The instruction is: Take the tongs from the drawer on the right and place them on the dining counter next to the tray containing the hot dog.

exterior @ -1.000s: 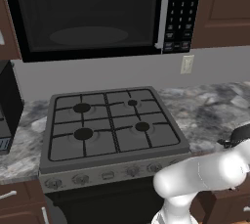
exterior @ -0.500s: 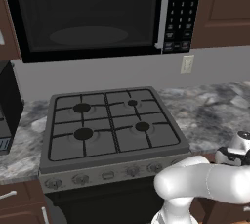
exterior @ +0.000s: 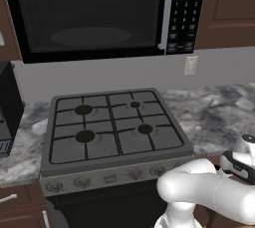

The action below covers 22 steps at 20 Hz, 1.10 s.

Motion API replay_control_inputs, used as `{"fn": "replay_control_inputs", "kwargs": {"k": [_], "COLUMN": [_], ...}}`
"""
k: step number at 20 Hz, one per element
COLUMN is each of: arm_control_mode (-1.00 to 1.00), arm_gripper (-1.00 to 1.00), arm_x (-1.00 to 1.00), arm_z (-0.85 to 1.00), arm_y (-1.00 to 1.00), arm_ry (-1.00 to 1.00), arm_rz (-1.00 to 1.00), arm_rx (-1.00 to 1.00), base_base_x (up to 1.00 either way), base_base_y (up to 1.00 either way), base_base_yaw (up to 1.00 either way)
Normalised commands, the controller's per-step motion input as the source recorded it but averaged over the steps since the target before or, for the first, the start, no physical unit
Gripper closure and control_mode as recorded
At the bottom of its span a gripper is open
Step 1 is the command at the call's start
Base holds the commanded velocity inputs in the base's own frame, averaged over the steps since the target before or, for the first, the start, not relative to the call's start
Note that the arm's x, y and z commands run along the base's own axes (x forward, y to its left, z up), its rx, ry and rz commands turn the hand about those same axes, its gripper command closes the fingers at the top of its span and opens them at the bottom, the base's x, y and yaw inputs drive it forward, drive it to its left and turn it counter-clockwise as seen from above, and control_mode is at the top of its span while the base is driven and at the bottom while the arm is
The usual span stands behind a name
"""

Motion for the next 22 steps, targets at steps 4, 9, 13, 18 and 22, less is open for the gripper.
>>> {"fn": "replay_control_inputs", "kwargs": {"k": [4,9,13,18,22], "arm_control_mode": [-1.0,-1.0,-1.0,-1.0,-1.0], "arm_gripper": [-1.0,-1.0,-1.0,-1.0,-1.0], "arm_x": [0.01,0.04,0.1,0.15,0.08], "arm_z": [-0.14,-0.14,-0.09,-0.01,-0.09], "arm_y": [0.0,0.0,0.0,0.0,0.0], "arm_ry": [0.0,0.0,0.0,0.0,0.0], "arm_rz": [0.0,0.0,0.0,0.0,0.0], "arm_rx": [0.0,0.0,0.0,0.0,0.0], "base_base_x": [0.0,0.0,0.0,0.0,0.0], "base_base_y": [0.0,0.0,0.0,0.0,0.0], "base_base_yaw": [0.0,0.0,0.0,0.0,0.0]}}
